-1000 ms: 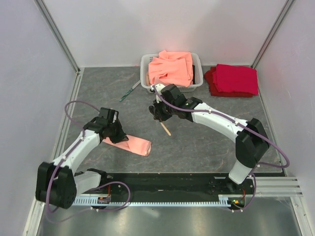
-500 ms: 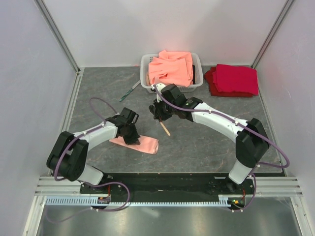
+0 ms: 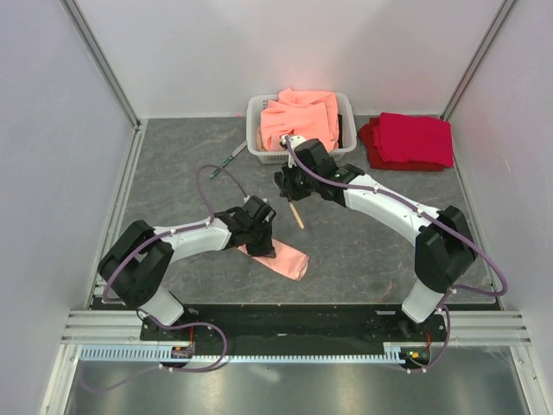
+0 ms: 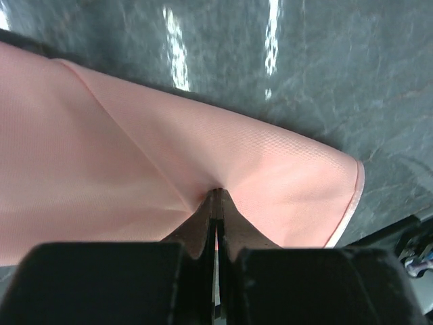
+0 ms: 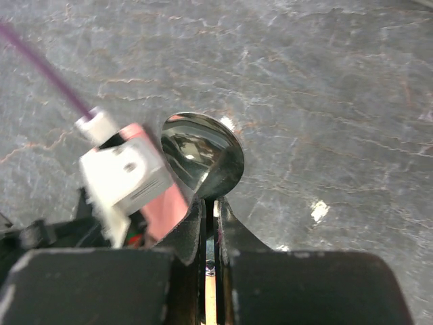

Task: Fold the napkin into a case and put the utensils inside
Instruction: Insert the spoon into the folded napkin.

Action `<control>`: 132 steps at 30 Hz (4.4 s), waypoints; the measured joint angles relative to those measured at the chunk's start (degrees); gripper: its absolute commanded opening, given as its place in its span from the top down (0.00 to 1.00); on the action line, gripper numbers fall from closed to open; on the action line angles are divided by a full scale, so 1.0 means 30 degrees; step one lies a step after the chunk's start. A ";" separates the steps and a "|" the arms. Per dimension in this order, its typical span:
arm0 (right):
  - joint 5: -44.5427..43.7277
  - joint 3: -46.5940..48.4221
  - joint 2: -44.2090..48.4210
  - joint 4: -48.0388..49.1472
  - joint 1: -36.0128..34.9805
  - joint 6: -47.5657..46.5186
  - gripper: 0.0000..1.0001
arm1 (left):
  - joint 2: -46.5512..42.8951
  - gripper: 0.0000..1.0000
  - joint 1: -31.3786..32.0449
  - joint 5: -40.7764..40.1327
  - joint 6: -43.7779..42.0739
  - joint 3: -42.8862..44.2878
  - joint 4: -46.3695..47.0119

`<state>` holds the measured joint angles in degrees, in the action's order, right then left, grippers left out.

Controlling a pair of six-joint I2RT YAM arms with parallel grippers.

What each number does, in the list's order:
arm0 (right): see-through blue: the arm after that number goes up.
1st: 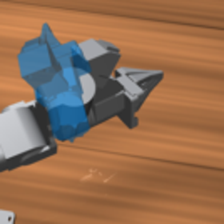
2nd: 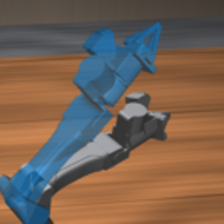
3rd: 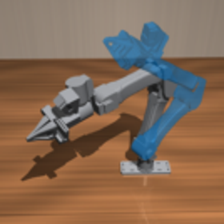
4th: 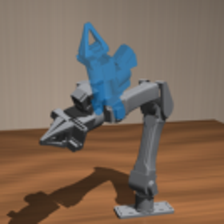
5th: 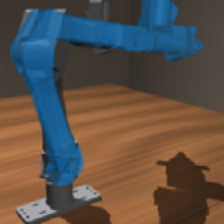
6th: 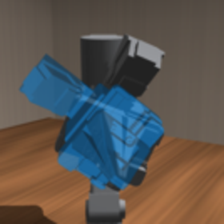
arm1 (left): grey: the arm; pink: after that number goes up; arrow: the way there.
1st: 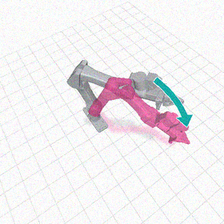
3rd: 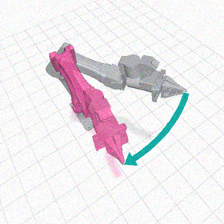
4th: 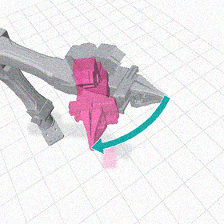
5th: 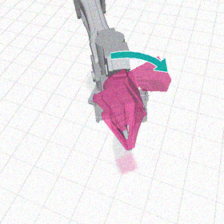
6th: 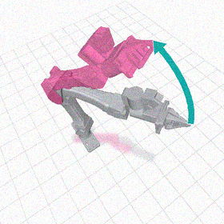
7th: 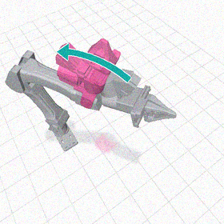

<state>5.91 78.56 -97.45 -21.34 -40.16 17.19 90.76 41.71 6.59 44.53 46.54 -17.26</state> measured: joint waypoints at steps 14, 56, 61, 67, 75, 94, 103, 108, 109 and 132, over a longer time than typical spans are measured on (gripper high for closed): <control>0.0874 0.1406 -0.2608 0.1617 -0.0474 -0.1501 1.00 | -1.1220 0.98 -0.3286 -0.1443 0.1683 -0.4532 -0.0051; -0.1282 0.4466 -0.9085 0.4663 -0.5413 -0.3687 1.00 | -0.5202 0.98 -0.9916 0.1355 0.1829 -0.5413 0.2215; -0.1297 0.4466 -0.9085 0.4641 -0.5413 -0.3876 1.00 | -0.5209 0.98 -0.9916 0.1362 0.1829 -0.5413 0.2208; -0.1355 0.4466 -0.9085 0.4415 -0.5413 -0.4109 1.00 | -0.5268 0.98 -0.9916 0.1341 0.1829 -0.5413 0.2106; -0.1370 0.4408 -0.9071 0.3956 -0.5435 -0.4299 1.00 | -0.5268 0.98 -0.9916 0.1341 0.1829 -0.5413 0.2084; -0.1530 0.1923 -0.7337 0.3949 -0.5952 -0.3701 1.00 | -0.5493 0.98 -0.9916 0.1479 0.1836 -0.5413 0.1749; -0.2149 0.1683 -0.7206 0.3643 -0.6084 -0.2601 1.00 | -0.6222 0.94 -0.9916 0.1530 0.1821 -0.5544 0.1647; -0.2280 0.1683 -0.7213 0.3359 -0.6084 -0.2346 1.00 | -0.8196 0.95 -0.9916 0.1814 0.1858 -0.6047 0.1647; -0.2280 0.1683 -0.7213 0.3344 -0.6084 -0.2288 1.00 | -0.8612 0.97 -0.9916 0.1872 0.1945 -0.6215 0.1661; -0.2310 0.2055 -0.7206 0.2477 -0.6084 -0.1588 0.92 | -0.6812 0.98 -0.9908 0.3519 0.2965 -0.7191 0.4408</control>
<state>-1.02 84.73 -119.07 -13.91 -58.41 12.43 70.32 11.99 17.15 53.43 24.97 -4.03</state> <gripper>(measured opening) 0.077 0.025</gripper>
